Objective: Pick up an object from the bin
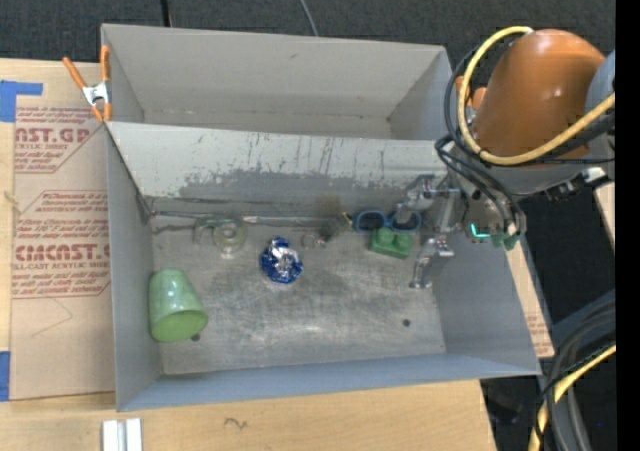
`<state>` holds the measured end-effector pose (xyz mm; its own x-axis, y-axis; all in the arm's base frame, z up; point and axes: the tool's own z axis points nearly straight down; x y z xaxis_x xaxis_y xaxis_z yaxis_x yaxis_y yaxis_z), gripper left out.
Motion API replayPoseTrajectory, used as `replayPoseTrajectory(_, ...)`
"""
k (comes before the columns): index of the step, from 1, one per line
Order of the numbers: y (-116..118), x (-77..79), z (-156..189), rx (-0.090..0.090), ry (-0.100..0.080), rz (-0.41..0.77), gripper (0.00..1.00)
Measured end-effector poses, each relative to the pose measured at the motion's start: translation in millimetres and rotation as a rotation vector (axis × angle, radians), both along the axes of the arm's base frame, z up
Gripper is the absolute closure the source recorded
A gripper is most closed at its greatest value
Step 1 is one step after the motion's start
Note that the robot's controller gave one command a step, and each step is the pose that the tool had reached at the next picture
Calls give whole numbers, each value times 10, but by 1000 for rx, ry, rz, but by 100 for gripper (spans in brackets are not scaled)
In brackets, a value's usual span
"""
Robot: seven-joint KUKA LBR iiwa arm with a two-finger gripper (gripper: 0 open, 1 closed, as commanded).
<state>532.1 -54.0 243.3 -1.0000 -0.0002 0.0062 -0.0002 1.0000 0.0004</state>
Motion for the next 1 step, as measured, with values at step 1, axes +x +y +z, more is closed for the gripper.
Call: replayPoseTrajectory(1,168,616,-392,0,-7,-244,0)
